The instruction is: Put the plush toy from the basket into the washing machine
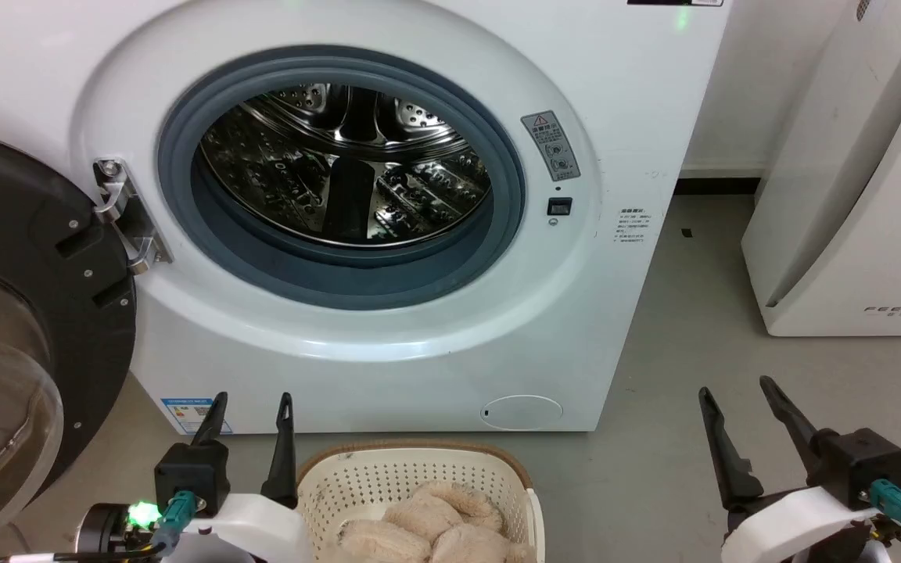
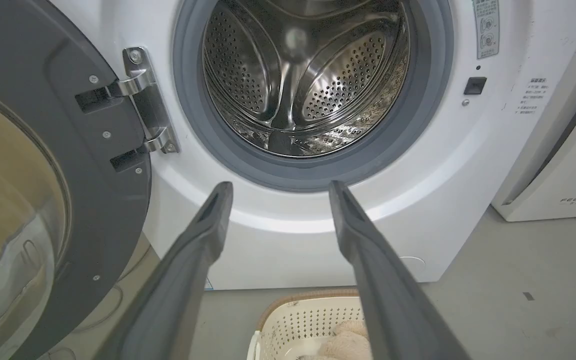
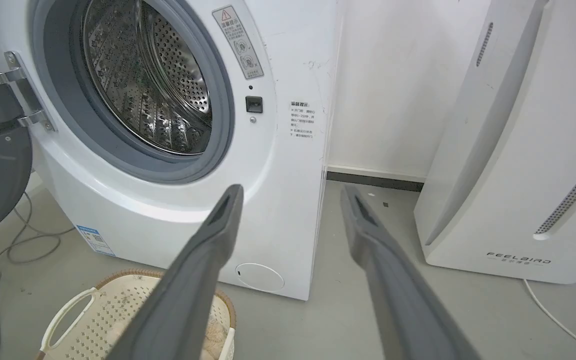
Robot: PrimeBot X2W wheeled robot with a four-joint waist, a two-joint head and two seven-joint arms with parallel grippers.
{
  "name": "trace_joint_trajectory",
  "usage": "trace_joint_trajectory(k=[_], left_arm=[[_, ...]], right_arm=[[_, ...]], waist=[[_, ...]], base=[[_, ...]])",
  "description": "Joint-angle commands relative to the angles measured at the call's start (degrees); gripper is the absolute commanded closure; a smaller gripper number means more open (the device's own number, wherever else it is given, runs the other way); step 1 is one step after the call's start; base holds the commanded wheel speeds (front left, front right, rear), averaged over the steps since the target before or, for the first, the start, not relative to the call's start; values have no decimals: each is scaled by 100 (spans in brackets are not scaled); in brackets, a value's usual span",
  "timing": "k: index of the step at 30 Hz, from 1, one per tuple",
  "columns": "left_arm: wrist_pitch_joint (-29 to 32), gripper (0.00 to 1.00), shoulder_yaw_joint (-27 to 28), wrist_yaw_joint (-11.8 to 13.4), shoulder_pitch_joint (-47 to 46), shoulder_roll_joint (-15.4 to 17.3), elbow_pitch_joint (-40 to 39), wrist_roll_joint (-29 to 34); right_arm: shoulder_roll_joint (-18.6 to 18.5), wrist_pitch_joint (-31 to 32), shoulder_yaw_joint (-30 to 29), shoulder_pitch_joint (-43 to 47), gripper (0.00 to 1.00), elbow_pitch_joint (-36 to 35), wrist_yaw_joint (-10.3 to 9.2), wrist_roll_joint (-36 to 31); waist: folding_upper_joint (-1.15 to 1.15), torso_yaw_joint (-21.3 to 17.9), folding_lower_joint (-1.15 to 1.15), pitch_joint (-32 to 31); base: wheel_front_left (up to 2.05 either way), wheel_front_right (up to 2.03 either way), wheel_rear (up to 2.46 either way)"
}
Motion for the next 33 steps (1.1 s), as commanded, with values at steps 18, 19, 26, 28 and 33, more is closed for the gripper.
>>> trace_joint_trajectory(k=[18,19,26,28,33], left_arm=[[-256,0,-442,-55,-797,2,1135,-41],[-268,0,-486,-74,-853,2,1239,-48],[-170,0,-889,-211,-1327,3,2004,-132],[-95,0,-1038,-246,-1502,3,2265,-148],[150,0,-1367,-317,-1899,13,2802,-129]], right_arm=[[0,-259,-76,-214,0,-107,1,480],[0,-271,-75,-233,0,-113,1,501],[0,-366,-53,-399,0,-171,1,671],[0,-402,-40,-470,0,-195,1,738],[-1,-485,-45,-638,0,-258,1,915]], waist=[[0,-121,0,444],[0,-131,0,482],[0,-239,0,848],[0,-295,0,1010],[0,-424,0,1431]], base=[[0,0,0],[0,0,0],[0,0,0],[0,0,0],[0,0,0]])
